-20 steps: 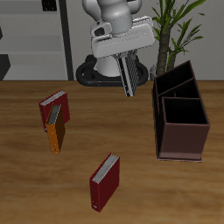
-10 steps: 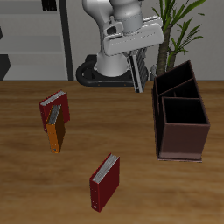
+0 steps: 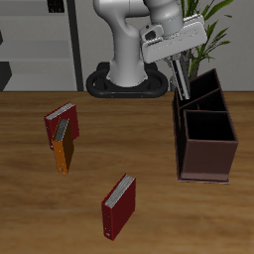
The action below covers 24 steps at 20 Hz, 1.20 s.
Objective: Place the striped book into the left desk caddy's back compartment
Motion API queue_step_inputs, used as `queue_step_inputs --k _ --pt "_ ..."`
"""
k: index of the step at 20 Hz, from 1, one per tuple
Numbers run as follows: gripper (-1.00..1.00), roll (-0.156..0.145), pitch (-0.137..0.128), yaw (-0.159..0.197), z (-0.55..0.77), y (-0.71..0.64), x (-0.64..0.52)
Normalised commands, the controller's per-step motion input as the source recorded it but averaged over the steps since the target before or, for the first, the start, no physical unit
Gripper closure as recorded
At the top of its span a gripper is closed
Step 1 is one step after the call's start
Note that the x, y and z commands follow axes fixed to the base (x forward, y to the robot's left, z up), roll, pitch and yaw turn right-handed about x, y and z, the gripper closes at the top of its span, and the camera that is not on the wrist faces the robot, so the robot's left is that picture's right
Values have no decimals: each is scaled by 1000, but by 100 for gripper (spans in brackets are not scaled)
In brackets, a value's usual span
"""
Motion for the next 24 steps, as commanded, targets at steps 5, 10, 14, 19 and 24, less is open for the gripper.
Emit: queue_step_inputs --k 5,10,14,19,24 --pt "100 -28 -12 -4 59 351 79" --pt "100 -25 56 -48 -6 387 300" --pt "100 -51 52 -9 -125 561 308" --pt "100 36 1 23 -63 558 19" --pt "100 38 11 -27 6 323 49"
